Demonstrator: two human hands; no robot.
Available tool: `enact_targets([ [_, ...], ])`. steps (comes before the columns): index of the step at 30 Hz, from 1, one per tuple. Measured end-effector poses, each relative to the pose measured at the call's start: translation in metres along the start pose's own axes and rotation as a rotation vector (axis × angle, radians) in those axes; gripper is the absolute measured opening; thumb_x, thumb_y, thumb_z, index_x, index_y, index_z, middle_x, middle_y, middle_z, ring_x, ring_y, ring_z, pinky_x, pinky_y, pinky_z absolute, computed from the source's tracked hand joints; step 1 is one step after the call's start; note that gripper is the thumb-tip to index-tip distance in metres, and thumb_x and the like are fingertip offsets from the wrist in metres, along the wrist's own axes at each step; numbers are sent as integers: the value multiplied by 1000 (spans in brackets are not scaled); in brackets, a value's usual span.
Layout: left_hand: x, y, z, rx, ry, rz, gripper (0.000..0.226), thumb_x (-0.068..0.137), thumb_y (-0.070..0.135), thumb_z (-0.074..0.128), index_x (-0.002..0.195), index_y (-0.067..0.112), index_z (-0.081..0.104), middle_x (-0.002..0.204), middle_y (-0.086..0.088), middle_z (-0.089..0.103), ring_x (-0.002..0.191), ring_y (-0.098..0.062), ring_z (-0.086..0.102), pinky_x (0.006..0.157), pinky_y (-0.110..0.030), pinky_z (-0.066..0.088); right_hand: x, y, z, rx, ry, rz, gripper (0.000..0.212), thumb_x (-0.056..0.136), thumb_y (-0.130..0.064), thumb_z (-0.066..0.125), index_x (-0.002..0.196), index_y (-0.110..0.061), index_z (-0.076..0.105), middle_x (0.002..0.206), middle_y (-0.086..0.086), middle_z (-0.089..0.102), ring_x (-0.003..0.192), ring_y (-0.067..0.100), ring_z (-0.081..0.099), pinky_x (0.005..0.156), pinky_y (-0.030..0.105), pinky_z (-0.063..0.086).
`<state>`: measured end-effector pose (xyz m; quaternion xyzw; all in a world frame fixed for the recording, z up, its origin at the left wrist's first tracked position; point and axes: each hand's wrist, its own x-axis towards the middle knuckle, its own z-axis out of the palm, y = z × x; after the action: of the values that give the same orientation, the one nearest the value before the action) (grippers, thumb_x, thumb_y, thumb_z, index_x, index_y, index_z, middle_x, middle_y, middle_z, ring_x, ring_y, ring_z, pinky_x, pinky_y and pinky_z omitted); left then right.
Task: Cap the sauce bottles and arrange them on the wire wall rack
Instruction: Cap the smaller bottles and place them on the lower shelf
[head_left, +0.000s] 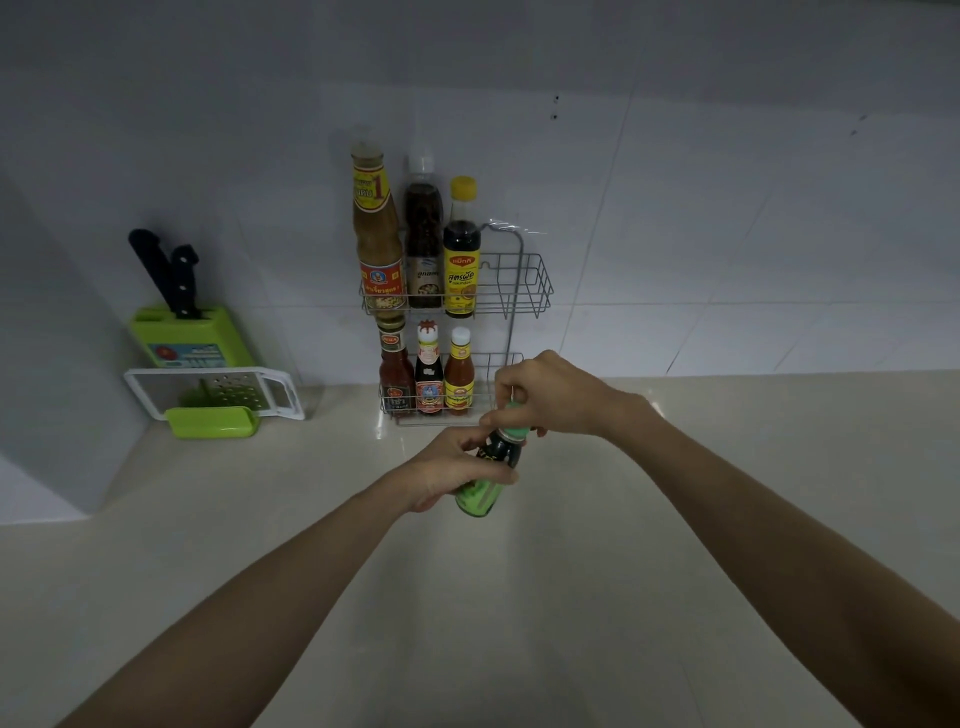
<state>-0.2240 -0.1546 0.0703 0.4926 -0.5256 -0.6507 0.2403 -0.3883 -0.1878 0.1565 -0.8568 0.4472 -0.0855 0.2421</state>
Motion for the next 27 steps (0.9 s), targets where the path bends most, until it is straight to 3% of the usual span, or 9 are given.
enact_targets([
  [2,0,-1,4,0,8,-7,44,73,10,78,115,21,68,114,-2,66,100,-19,62,77,-32,51,2,0,3,-50,8,21,34,82,-39,73,83,-7,62,64,-2,61,46,13,62,42,15,43],
  [7,0,-1,1,-32,17,-16,49,74,9,78,119,23,66,113,-3,67,104,-23,61,81,-35,50,2,3,-2,-74,-51,50,38,81,-43,73,68,-12,55,59,2,65,51,15,68,48,18,46],
  [11,-3,1,-5,-142,-112,-34,41,78,3,71,112,26,69,103,-1,70,106,-28,65,98,-49,46,3,6,-16,49,-104,-29,22,83,-31,73,100,-16,71,87,-1,72,75,7,67,73,24,52],
  [13,-5,1,-10,-173,-196,-34,46,76,4,69,117,25,67,103,-1,69,104,-26,66,97,-49,46,2,8,-23,176,-172,-62,29,83,-17,74,111,-17,70,105,-1,72,92,6,65,87,24,52],
  [16,-7,1,-11,-170,-303,-53,50,75,6,67,121,25,64,101,0,69,105,-26,65,92,-45,49,2,6,-28,271,-270,-89,34,83,-3,71,116,-13,69,116,1,70,108,11,63,100,35,50],
  [18,-8,0,-11,-159,-303,-56,50,76,5,67,122,24,63,101,0,69,105,-26,65,92,-45,49,4,5,-27,246,-289,-98,35,82,-2,72,115,-14,70,115,-2,70,106,8,64,98,33,51],
  [23,-8,-8,-8,-71,-160,-59,45,78,0,70,116,24,68,103,-3,69,104,-25,65,99,-49,45,1,5,-17,175,-263,-57,34,79,-15,78,113,-19,71,99,-19,69,91,-6,64,82,10,48],
  [25,-7,-7,-6,-59,-119,-50,44,76,2,73,111,27,71,104,-3,69,108,-29,63,95,-48,47,-2,3,-13,146,-238,-27,37,82,-34,75,117,-24,67,104,-17,66,92,-8,60,82,10,46],
  [27,-6,-3,-7,-58,-81,-43,42,75,2,73,107,29,72,104,-4,69,110,-31,61,92,-46,48,0,2,-8,85,-174,7,36,83,-45,70,107,-19,67,93,-11,67,80,-3,64,76,20,52],
])
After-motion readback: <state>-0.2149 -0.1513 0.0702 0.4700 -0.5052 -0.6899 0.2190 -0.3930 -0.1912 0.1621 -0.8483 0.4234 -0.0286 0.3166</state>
